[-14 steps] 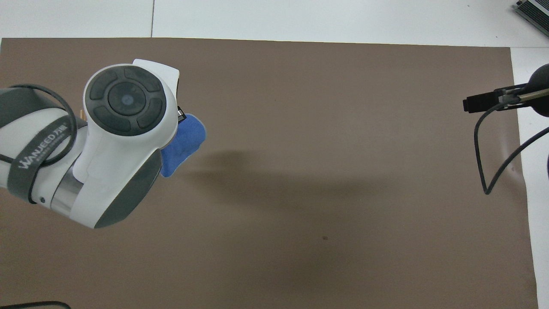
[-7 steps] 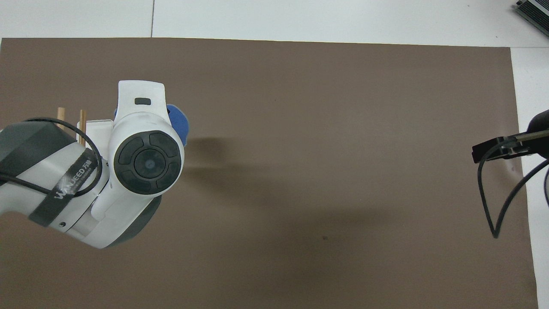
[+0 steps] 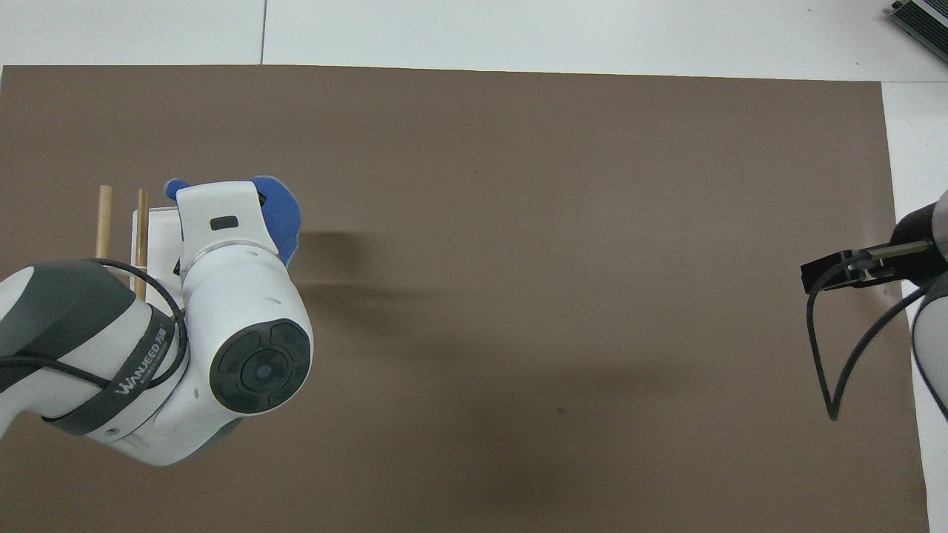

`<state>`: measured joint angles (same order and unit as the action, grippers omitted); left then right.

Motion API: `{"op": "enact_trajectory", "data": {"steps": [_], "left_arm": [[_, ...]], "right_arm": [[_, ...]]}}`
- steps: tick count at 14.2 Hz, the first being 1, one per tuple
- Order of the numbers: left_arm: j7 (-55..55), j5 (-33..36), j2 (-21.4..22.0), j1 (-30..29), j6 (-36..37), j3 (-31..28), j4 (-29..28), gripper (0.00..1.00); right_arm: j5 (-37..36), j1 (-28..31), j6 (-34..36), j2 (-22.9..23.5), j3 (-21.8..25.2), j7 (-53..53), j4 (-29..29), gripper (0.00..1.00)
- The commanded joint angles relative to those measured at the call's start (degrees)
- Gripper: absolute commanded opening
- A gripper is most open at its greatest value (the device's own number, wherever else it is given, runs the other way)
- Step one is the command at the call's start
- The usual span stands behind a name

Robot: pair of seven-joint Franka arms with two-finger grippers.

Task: Right arm passes towel to left arm to hang
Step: 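Carry the towel with the left gripper over the white rack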

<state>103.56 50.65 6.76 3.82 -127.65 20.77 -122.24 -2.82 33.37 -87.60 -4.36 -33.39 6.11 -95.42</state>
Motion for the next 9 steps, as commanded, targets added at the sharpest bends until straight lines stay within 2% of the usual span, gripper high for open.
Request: {"op": "enact_trajectory", "data": {"steps": [1,6,9], "left_arm": [[5.32,3.66,3.70,-1.00,-4.27,-1.17,-4.50,0.00],[18.50,12.80,3.96,-1.45,-14.18,-7.66,-7.57,0.00],[20.01,14.30,3.96,-1.53,-21.65,-11.70,-9.32,0.00]], "right_arm": [[1.59,0.21,-0.47,-1.44,1.30,-0.14,-1.44,1.00],[1.50,0.12,-0.91,-1.35,1.31,0.13,-1.17,1.00],[1.50,0.12,-0.91,-1.35,1.39,0.13,-1.17,1.00]]}}
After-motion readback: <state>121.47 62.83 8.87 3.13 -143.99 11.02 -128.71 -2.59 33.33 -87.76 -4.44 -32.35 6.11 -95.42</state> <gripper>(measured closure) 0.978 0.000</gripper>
